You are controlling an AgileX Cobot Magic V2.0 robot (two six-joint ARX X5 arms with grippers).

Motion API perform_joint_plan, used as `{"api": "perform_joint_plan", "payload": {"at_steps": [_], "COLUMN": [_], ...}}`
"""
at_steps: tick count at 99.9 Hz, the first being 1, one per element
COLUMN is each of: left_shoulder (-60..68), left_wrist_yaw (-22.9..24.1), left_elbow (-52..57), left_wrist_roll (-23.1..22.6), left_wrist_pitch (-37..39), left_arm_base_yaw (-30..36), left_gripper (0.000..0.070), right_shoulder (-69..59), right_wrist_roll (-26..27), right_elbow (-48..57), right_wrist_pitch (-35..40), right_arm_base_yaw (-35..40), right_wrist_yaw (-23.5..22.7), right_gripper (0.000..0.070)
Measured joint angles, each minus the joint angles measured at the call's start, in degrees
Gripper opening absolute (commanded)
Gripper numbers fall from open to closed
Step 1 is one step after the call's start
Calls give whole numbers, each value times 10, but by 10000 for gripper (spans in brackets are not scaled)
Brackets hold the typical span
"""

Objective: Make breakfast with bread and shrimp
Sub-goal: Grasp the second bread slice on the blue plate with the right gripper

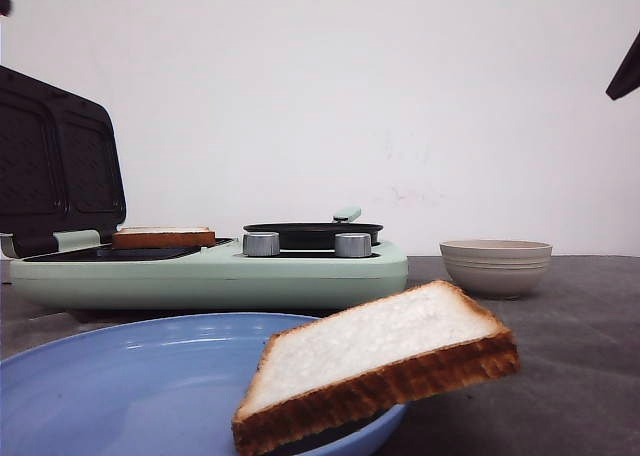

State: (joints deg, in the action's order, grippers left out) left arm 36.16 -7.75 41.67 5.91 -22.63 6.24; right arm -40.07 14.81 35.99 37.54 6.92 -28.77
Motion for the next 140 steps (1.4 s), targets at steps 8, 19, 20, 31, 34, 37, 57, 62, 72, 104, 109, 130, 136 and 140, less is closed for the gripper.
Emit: {"api": "perform_joint_plan", "payload": {"at_steps": [8,19,20,31,34,37,57,62,72,104,109,130,136,140], "left_shoulder": [-34,-71,-74,-95,-99,-103,-135,-140,-145,-147,-147,-148,-148,-148], "left_wrist_yaw": [12,18,18,19,19,19,19,20,20,20,20,20,20,20], "left_elbow": [-5,-6,-6,-10,-12,-15,-52,-59,-65,-65,-65,-65,-65,-65], "left_wrist_roll": [2,2,2,-1,-2,-3,1,2,4,7,7,7,7,7], "left_wrist_pitch": [-33,-83,-87,-118,-124,-128,-131,-132,-137,-137,-137,-137,-137,-137], "left_arm_base_yaw": [0,0,0,0,0,0,0,0,0,0,0,0,0,0], "left_gripper": [312,312,312,312,312,312,312,312,312,313,313,313,313,313], "right_shoulder": [-11,-28,-30,-55,-63,-72,-142,-161,-185,-256,-269,-309,-319,-325], "right_wrist_roll": [-1,-7,-8,-11,-11,-11,-11,-10,-10,-8,-8,-4,-3,-3], "right_elbow": [0,0,0,0,0,0,-30,-34,-35,-35,-35,-35,-35,-35], "right_wrist_pitch": [8,11,10,10,10,9,-9,-10,-24,-68,-77,-96,-103,-109], "right_arm_base_yaw": [5,17,18,33,37,42,72,81,102,130,134,163,171,177], "right_wrist_yaw": [-8,-12,-12,-22,-28,-33,-94,-119,-131,-153,-168,-191,-193,-194], "right_gripper": [397,397,397,397,397,397,419,419,419,419,419,419,419,419]}}
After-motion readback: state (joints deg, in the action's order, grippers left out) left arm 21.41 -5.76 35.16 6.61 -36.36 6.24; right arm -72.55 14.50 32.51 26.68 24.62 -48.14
